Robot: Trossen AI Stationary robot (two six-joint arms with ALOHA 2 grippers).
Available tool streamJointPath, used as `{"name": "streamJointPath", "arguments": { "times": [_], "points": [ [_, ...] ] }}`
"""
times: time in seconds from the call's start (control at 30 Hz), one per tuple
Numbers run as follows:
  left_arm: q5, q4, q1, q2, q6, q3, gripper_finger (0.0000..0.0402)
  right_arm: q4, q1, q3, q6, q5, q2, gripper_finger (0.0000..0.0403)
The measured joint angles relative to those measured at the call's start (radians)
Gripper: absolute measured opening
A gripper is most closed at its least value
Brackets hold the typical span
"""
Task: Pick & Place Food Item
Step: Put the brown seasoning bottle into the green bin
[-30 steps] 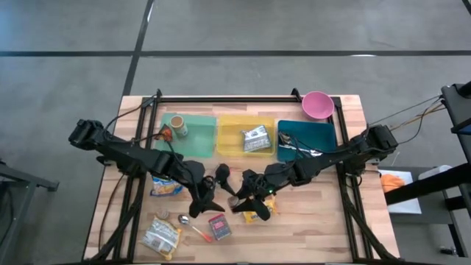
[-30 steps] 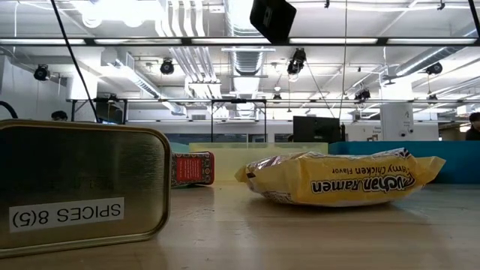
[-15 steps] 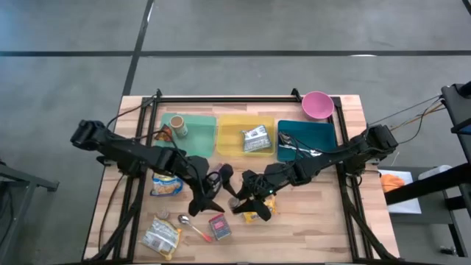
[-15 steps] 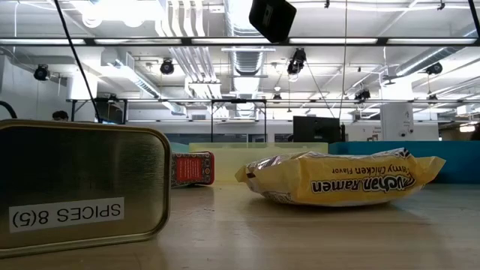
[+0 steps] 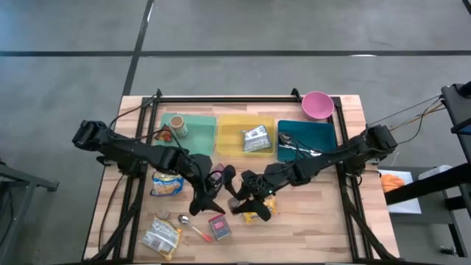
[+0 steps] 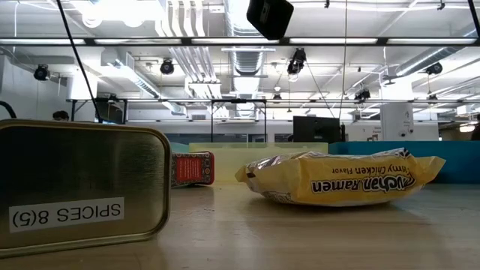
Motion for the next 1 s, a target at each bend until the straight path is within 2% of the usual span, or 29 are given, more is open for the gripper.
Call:
{"name": "streamJointPath", "arguments": {
  "times": [0.2, 0.43, 1.0],
  "points": [
    [0.009, -0.004, 0.002, 0.034, -0.002, 0.000, 0.0273, 0.073, 0.000, 0.000, 0.027, -0.054, 0.048, 0.0185],
    [0.056, -0.003, 0.003, 0.056, -0.026, 0.000, 0.0226, 0.077, 0.000, 0.003, 0.026, -0.058, 0.053, 0.0185],
    [0.123, -0.010, 0.011, 0.057, -0.047, 0.001, 0.0176, 0.076, 0.000, 0.004, 0.007, -0.055, 0.053, 0.0188]
  ]
}}
